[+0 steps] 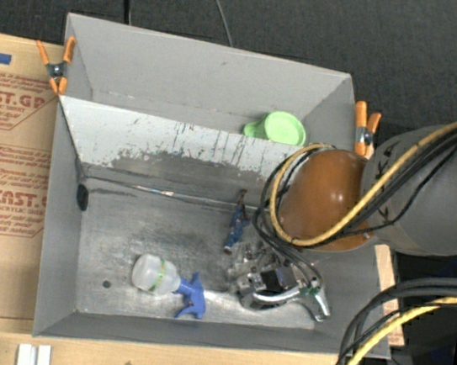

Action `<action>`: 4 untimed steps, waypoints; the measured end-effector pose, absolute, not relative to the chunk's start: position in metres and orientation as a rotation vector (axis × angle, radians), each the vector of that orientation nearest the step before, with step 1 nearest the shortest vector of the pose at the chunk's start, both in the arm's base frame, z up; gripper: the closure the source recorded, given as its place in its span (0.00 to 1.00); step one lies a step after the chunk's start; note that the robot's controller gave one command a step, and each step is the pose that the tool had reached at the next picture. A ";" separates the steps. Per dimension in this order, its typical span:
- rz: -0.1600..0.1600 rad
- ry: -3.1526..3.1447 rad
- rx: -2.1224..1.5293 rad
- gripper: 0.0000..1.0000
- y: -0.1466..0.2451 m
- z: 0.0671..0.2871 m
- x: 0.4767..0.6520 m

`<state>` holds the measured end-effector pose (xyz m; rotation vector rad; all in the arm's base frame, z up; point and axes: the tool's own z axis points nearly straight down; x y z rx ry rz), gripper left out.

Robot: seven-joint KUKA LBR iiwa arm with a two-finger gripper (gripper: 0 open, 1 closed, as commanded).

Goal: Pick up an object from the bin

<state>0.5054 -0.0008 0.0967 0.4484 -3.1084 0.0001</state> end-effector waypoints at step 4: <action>-0.001 -3.139 0.128 1.00 -0.037 0.160 0.504</action>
Offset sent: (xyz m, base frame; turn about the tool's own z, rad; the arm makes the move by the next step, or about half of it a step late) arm 0.0247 -0.0102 0.0434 -0.2509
